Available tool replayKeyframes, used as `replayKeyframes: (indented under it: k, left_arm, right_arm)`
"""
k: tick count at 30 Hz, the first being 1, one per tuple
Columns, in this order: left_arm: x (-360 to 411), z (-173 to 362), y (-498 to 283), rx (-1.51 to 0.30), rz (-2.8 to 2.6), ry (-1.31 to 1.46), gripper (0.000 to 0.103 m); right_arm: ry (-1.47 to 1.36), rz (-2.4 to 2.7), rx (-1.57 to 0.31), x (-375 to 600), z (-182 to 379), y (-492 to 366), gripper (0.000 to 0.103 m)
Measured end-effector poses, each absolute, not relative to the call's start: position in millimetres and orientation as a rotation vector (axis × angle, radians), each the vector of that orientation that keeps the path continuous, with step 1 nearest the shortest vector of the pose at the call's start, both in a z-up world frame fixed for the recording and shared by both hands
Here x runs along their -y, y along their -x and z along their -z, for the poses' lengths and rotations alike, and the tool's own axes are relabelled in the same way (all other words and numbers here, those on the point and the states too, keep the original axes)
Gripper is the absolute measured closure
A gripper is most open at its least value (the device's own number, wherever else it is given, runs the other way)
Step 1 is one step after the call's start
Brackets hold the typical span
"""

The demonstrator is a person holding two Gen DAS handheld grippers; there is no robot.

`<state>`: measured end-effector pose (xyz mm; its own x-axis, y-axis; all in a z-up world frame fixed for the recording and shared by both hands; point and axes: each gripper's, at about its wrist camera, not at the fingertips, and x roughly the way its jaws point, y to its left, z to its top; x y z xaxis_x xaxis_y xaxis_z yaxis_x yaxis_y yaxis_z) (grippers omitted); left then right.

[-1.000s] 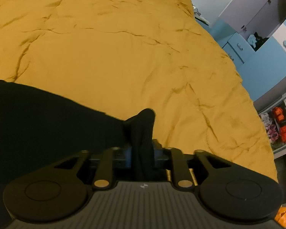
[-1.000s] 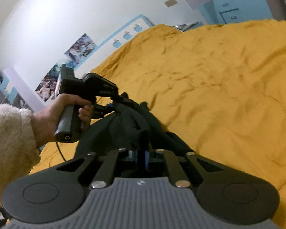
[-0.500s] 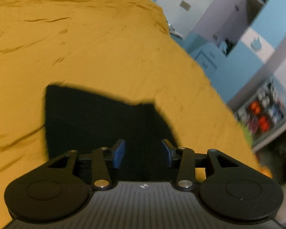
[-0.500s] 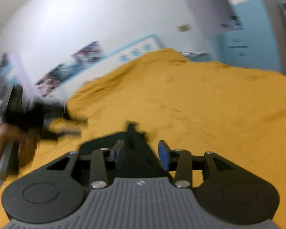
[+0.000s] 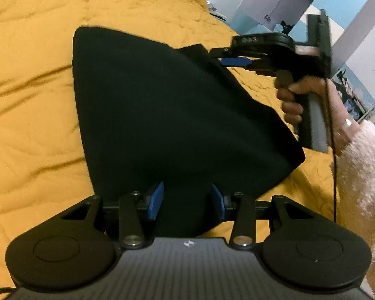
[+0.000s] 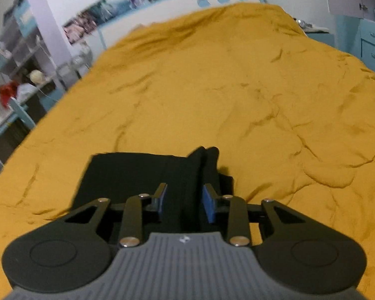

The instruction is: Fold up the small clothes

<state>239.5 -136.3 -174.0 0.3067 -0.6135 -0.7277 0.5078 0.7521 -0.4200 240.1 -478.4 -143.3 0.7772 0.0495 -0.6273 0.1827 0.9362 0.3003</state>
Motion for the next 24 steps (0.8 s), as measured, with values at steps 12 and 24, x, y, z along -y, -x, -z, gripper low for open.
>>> replayKeyframes:
  k: [12, 24]
  left_arm:
    - [129, 190, -242, -1.04, 0.775, 0.174, 0.05]
    - [123, 196, -238, -1.071, 0.746, 0.2, 0.05]
  right_arm:
    - [-0.342, 0.135, -0.646, 481, 153, -269, 0.103]
    - [-0.478, 0.065, -0.629, 497, 149, -218, 0.088]
